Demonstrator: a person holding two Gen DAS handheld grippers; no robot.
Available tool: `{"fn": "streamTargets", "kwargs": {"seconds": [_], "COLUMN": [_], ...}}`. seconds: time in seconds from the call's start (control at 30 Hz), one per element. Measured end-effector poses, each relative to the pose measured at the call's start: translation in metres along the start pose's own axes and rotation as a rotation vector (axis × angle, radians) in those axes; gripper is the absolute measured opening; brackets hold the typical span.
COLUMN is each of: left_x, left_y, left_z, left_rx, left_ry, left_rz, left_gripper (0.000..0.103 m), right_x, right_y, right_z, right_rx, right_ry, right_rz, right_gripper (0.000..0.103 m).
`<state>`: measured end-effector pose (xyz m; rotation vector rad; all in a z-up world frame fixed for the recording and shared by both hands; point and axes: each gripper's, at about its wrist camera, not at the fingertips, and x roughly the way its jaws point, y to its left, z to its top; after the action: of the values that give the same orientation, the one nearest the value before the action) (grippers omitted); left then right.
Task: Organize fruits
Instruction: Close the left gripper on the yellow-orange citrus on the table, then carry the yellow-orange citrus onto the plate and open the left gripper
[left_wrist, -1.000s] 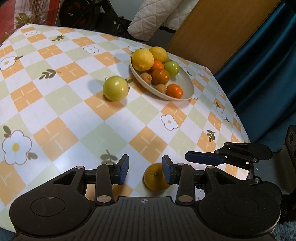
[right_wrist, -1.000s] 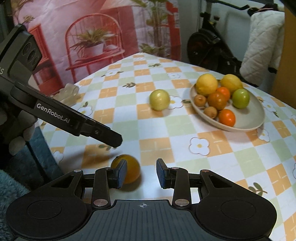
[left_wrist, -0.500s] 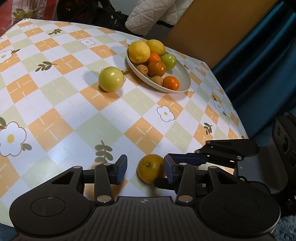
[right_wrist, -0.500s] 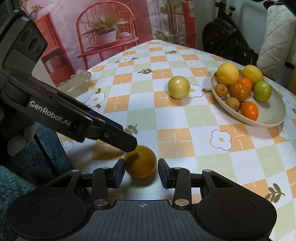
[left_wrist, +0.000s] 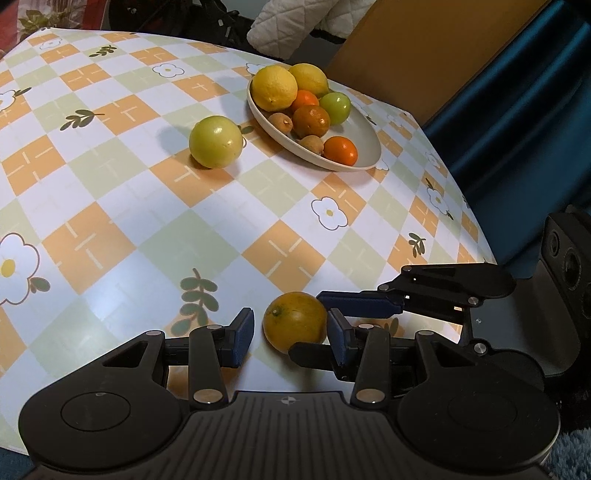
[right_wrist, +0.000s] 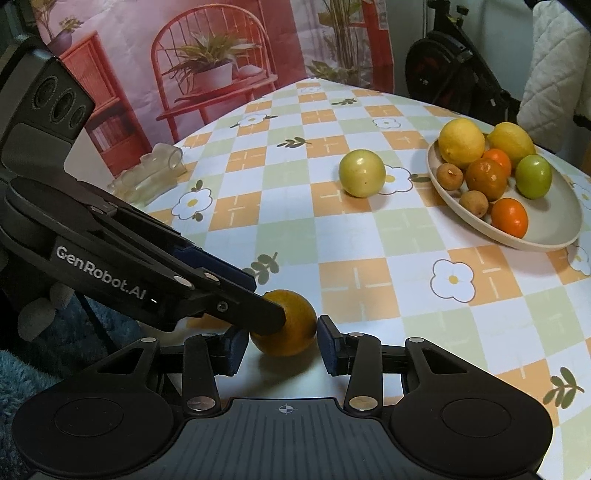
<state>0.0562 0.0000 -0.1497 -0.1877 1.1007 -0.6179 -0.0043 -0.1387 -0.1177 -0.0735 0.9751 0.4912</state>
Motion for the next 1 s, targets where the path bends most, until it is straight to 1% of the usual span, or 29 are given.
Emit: {"fn": "streamTargets", "kwargs": {"seconds": [0.2,0.47,0.73,1.0], "left_x": [0.0006,0.0021,0.0044,0.0091], "left_y": [0.0026,0.0029,0.0016,-0.001], "left_z": [0.0022,0.0022,0.0016,0.0003], "left_rx": [-0.007,-0.015,-0.012,0.004], "left_ry": [-0.01,-0.003,0.005,0.02], "left_rz": [-0.011,-0.011,-0.015,-0.033], "left_gripper": [0.045,0.045,0.045,0.045], "right_x": [-0.0009,0.0002,-0.0001,0.0011], "right_y": [-0.0006,-0.0024,-0.0029,-0.0064], "right_z": [0.0022,0.0022,0.0001,-0.0046], "right_rx": [-0.004,0.001,0.005,0.045], "right_ry": [-0.012,-0.005,0.003,0.024], "right_rz": [-0.012,-0.019,-0.018,0.001], "right_gripper": [0.036,0.037,0.038,0.039]}}
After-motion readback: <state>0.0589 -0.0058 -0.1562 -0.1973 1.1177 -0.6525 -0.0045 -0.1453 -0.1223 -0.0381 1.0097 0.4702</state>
